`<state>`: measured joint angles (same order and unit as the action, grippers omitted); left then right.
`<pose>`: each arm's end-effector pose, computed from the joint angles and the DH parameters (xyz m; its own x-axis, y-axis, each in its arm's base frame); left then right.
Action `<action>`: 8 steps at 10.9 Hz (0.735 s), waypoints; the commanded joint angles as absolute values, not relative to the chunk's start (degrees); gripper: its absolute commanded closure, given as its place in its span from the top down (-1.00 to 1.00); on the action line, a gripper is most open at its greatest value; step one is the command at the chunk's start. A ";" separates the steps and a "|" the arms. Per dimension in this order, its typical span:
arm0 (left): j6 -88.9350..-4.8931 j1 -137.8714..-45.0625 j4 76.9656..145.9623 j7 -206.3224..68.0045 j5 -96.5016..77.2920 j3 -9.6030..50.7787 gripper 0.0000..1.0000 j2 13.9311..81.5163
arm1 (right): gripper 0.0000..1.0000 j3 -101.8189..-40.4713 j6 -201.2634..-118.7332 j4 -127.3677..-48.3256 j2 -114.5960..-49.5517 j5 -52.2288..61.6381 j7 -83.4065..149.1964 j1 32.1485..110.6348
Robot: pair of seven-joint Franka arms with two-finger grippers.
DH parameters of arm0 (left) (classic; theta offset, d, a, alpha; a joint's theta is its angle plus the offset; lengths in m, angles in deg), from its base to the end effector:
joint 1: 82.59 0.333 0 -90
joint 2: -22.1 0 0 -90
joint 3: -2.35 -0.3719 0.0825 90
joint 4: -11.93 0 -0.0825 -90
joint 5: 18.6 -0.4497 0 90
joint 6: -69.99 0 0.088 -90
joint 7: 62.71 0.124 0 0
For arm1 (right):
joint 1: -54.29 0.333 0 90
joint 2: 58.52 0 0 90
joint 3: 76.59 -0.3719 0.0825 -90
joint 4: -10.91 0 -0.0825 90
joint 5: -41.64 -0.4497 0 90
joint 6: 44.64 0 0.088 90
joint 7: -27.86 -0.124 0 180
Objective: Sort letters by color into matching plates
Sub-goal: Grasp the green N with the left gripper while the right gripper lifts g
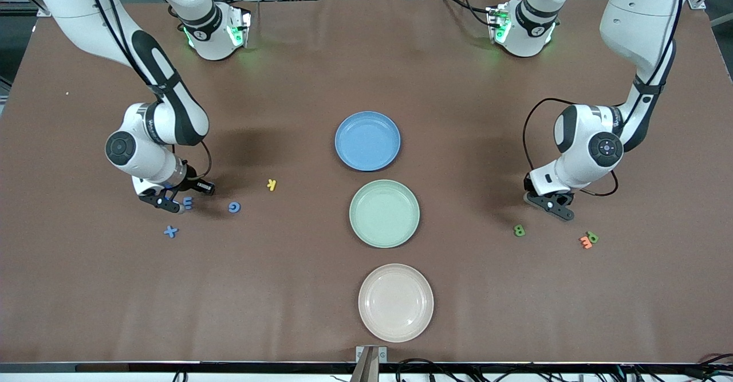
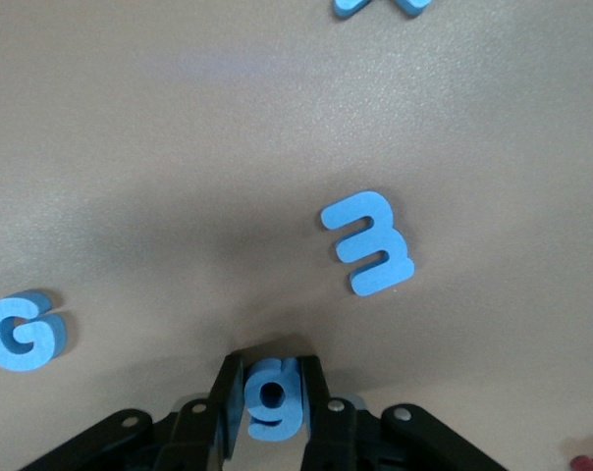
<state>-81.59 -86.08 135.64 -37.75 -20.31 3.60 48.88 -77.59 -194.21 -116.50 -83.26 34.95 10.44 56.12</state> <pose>0.6227 -0.0525 0.1549 0.8565 -0.5159 0.0153 -0.5158 -0.8566 -0.0125 0.5952 0.0283 0.1493 0.9351 -0.3484 -0.0647 -0.3515 -0.9351 -0.0444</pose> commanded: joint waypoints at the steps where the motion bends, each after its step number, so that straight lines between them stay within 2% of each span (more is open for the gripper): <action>1: -81.28 -87.94 132.70 -41.94 -20.79 3.84 -1.00 48.65 | -0.51 -77.82 -195.73 -117.59 -84.01 34.08 10.02 56.58; 5: -80.92 -91.64 128.48 -49.77 -20.79 4.81 -1.00 48.56 | -0.64 -77.82 -194.94 -117.32 -83.49 34.25 10.63 56.58; 8: -80.84 -93.22 125.76 -63.18 -20.88 9.98 -1.00 47.50 | -0.62 -77.82 -193.19 -115.40 -82.17 35.13 11.07 56.58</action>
